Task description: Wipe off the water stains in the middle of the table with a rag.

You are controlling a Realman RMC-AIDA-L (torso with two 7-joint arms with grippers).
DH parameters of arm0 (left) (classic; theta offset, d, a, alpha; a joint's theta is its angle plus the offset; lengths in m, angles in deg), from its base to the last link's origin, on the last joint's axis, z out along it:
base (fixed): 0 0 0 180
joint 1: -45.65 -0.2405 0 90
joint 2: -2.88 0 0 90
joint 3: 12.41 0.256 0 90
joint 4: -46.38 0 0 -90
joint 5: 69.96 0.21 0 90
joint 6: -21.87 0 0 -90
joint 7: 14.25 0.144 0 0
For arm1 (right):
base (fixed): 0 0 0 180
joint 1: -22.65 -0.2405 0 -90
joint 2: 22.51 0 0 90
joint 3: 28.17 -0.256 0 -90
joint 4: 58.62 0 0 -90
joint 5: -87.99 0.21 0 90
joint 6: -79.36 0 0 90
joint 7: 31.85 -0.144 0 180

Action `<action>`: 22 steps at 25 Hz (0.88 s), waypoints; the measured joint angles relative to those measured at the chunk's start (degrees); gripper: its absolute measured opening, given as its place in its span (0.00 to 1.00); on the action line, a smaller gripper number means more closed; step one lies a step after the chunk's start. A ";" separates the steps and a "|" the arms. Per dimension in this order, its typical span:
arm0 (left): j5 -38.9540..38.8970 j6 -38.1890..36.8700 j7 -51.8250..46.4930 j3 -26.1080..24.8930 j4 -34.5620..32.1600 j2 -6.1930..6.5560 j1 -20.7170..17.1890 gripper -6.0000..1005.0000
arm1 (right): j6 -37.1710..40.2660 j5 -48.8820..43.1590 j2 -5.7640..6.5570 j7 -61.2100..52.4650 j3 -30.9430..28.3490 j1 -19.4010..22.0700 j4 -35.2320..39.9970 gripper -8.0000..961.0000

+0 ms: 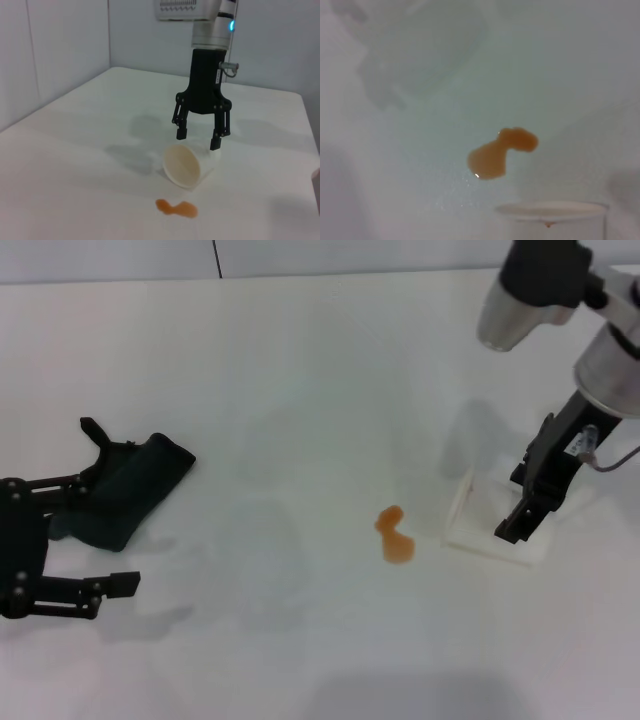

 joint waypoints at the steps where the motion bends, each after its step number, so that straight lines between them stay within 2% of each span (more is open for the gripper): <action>1: 0.02 0.00 0.02 0.11 0.00 0.00 0.07 0.87 | -0.30 -0.33 -0.01 -0.58 0.59 -0.57 -0.68 0.85; 11: 0.13 0.40 0.56 0.86 0.01 -0.11 0.40 0.87 | -3.86 -2.02 -0.40 -2.56 3.00 -4.68 -8.01 0.87; 22: 0.46 0.58 0.64 0.83 0.73 -0.79 1.42 0.87 | -9.66 -1.94 -0.51 -2.51 6.65 -6.10 -13.46 0.88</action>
